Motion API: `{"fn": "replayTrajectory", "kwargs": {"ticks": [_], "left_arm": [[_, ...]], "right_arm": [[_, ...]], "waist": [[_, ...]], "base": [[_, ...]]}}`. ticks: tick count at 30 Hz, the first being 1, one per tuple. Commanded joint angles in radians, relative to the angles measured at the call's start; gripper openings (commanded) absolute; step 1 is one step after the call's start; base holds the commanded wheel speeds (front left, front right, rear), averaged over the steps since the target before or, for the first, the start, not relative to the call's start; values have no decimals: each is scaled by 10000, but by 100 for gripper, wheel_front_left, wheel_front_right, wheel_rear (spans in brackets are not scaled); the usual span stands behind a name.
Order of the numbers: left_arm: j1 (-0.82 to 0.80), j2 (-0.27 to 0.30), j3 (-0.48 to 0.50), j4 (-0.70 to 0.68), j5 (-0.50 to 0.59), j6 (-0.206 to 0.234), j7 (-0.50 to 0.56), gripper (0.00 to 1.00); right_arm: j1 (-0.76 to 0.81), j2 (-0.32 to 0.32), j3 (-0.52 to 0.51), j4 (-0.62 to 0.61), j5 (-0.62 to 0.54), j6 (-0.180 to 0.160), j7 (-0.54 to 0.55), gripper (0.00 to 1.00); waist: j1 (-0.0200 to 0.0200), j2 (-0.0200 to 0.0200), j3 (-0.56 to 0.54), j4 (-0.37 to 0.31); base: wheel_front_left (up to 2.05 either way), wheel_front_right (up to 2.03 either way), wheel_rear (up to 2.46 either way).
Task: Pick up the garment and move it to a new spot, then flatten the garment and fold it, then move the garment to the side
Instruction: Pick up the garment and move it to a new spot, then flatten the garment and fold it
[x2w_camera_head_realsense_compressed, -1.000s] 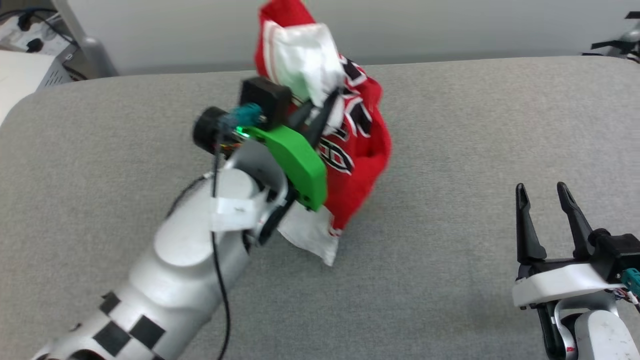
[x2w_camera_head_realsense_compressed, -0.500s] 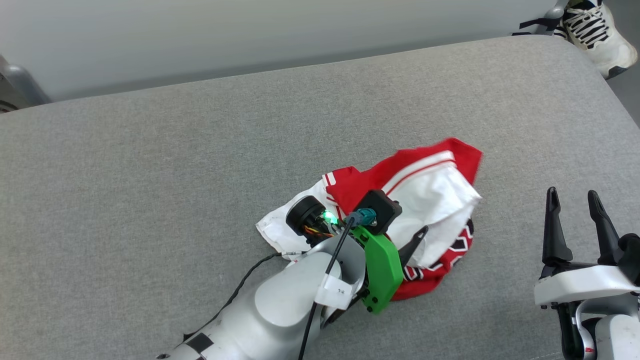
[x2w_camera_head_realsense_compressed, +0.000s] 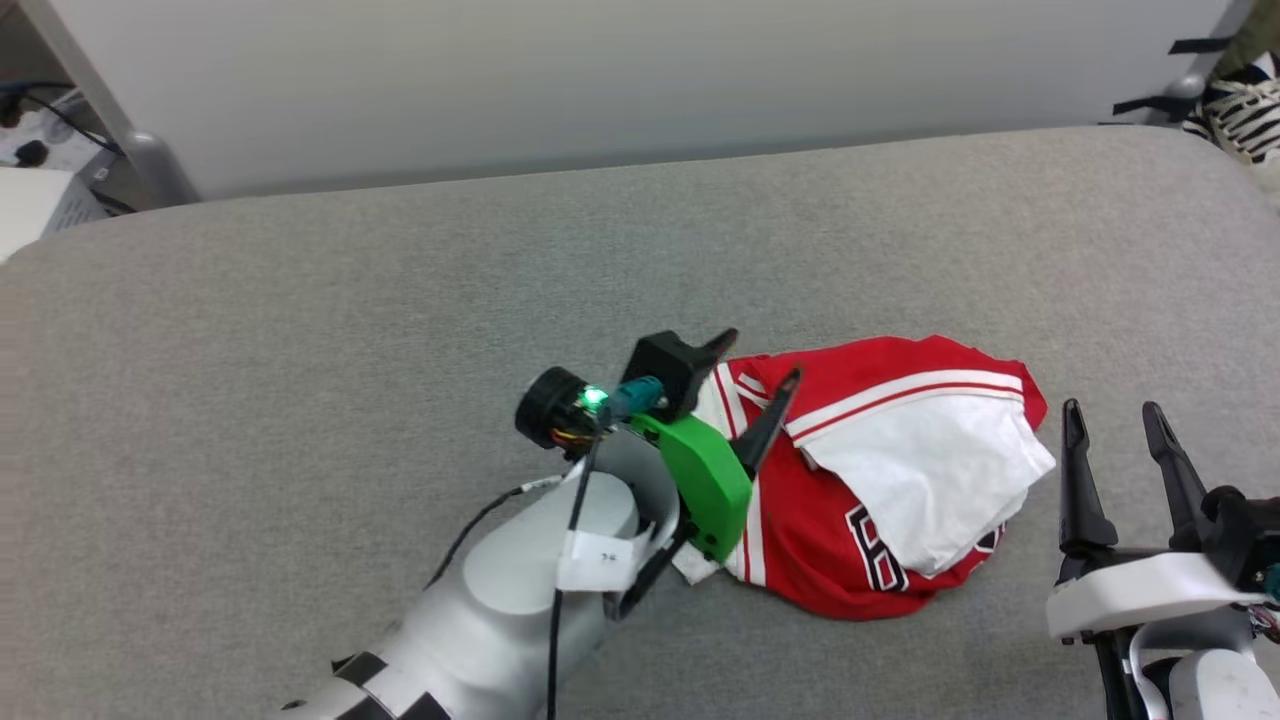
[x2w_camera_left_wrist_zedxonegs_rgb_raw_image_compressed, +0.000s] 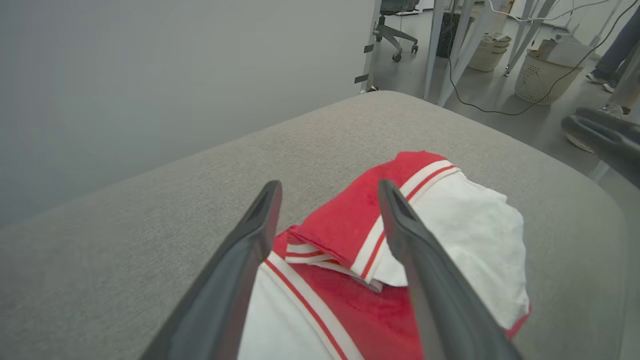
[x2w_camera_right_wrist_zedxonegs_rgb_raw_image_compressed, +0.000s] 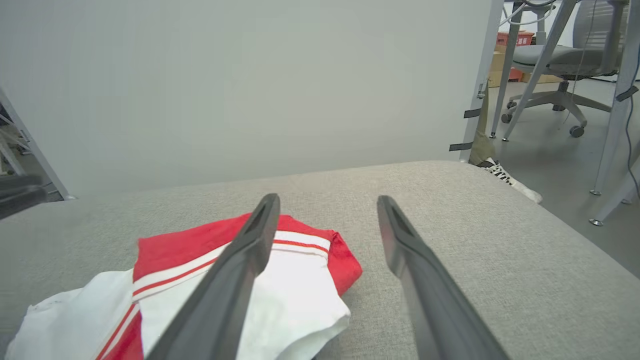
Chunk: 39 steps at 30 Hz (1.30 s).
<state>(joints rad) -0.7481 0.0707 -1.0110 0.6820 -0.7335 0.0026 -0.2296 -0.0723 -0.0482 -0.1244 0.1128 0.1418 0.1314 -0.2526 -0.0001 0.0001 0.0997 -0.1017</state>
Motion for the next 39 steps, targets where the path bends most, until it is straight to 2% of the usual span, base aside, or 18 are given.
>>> {"fn": "replayTrajectory", "kwargs": {"ticks": [1, 6, 10, 14, 19, 24, 34, 39], "left_arm": [[-14, 273, 257, 21, -103, 153, -156, 100], [704, 1208, 1325, -520, -69, 594, -310, 100], [1990, 1886, 2518, -1856, 363, 949, -317, 100], [3589, 2224, 3466, -3103, 868, 1206, -319, 100], [5052, 2037, 4486, -4158, 1406, 1399, -320, 100], [5823, 1630, 5177, -4585, 1917, 1151, -320, 100], [5707, 1447, 5544, -4103, 2419, 530, -307, 100], [5239, 1394, 5482, -3983, 2141, 452, 565, 100]], "right_arm": [[218, -20, 36, -51, -114, -7, -92, 100], [537, -20, 201, -102, -223, -7, -92, 100], [739, -20, 348, -131, -225, -7, -92, 100], [938, -20, 406, -170, -169, -7, -92, 100], [1094, -20, 477, -225, -127, -7, -92, 100], [1132, -20, 553, -239, -93, -7, -92, 100], [1042, -20, 779, -218, -76, -7, -92, 100], [943, -20, 803, -271, -109, -7, -92, 100]], "waist": [[1, -1, -534, 611], [1, -1, -757, 978], [1, -1, -846, 1096], [1, -1, -899, 1158], [1, -1, -886, 1184], [1, -1, -867, 1168], [1, -1, -674, 968], [1, -1, -409, 835]], "base": [[0, 0, 0], [0, 0, 0], [0, 0, 0], [0, 0, 0], [0, 0, 0], [0, 0, 0], [0, 0, 0], [0, 0, 0]]}}
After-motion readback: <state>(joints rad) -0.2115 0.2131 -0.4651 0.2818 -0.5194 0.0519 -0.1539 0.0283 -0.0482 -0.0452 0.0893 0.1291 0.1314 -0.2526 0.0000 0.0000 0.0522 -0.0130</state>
